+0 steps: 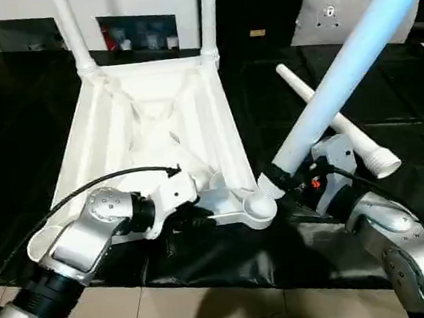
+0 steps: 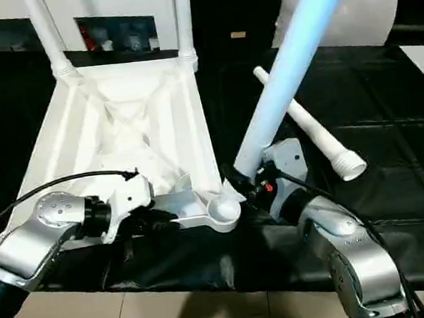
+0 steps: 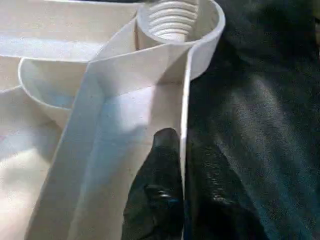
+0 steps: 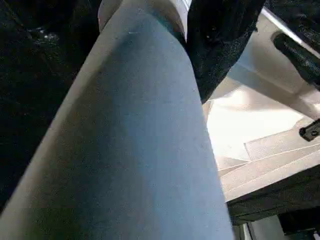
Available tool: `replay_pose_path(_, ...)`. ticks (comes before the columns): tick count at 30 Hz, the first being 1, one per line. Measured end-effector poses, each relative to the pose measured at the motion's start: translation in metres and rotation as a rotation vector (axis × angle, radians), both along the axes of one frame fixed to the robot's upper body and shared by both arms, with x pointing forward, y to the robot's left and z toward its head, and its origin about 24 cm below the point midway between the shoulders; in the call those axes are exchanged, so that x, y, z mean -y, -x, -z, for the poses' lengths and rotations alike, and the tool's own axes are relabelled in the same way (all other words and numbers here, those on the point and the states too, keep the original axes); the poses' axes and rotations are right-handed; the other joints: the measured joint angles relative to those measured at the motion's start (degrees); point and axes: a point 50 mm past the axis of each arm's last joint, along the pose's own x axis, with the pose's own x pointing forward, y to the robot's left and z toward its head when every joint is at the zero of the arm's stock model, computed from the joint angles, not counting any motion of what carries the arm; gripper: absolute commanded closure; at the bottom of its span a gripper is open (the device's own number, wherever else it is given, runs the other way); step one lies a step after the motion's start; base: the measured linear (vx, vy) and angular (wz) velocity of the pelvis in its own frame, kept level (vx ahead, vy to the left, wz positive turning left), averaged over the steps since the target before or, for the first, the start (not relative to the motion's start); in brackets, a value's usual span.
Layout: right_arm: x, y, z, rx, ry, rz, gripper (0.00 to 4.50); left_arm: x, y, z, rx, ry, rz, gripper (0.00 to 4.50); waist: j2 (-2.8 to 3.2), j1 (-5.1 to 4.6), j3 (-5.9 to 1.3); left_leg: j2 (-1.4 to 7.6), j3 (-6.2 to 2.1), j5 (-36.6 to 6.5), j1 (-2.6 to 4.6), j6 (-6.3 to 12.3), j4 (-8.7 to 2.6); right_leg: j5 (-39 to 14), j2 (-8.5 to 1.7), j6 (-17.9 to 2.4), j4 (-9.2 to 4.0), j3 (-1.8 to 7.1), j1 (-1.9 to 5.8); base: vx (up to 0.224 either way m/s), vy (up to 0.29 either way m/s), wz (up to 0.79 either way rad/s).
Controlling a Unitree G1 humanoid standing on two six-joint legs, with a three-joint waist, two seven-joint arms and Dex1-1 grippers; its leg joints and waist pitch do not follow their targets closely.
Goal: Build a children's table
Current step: Insert table leg to table base
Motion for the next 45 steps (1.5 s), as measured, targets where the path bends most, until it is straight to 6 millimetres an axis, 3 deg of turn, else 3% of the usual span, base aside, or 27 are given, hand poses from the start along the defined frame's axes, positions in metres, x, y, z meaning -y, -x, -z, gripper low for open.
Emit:
replay_pose_path(10, -0.002, 0.000, -0.001, -0.017, -0.018, -0.019, 2.59, 0.003, 0.000, 0.000, 0.020, 0.004, 0.014, 4.50, 0.00, -0.26, -0.02, 0.06, 0.08, 0.0, 0.02, 0.00, -0.02, 0.0, 0.01, 0.0, 0.00, 0.02, -0.04, 0.000, 0.000, 0.00)
replay_pose_path(21, -0.014, -0.006, -0.014, -0.117, 0.034, -0.284, 2.59, 0.001, -0.006, 0.003, 0.029, 0.021, -0.002, 4.50, 0.04, -0.55, -0.03, 0.11, 0.18, 0.1, 0.09, -0.11, -0.01, 0.3, 0.01, 0.0, -0.01, 0.06, -0.07, 0.000, 0.000, 0.00)
replay_pose_path(38, -0.014, -0.024, -0.012, -0.160, 0.123, -0.373, 2.59, -0.003, -0.007, 0.003, 0.018, 0.022, 0.022, 4.50, 0.02, -0.98, -0.04, 0.27, 0.33, 0.1, 0.13, -0.12, -0.03, 0.3, 0.03, 0.0, -0.02, 0.04, -0.12, 0.000, 0.000, 0.00)
replay_pose_path(45, -0.012, -0.029, -0.003, -0.182, 0.024, -0.349, 2.59, -0.003, -0.008, 0.003, 0.015, 0.022, 0.021, 4.50, -0.11, -1.28, -0.12, 0.27, 0.36, 0.1, 0.11, -0.12, -0.04, 0.3, 0.03, 0.1, -0.07, 0.05, -0.10, 0.000, 0.000, 0.00)
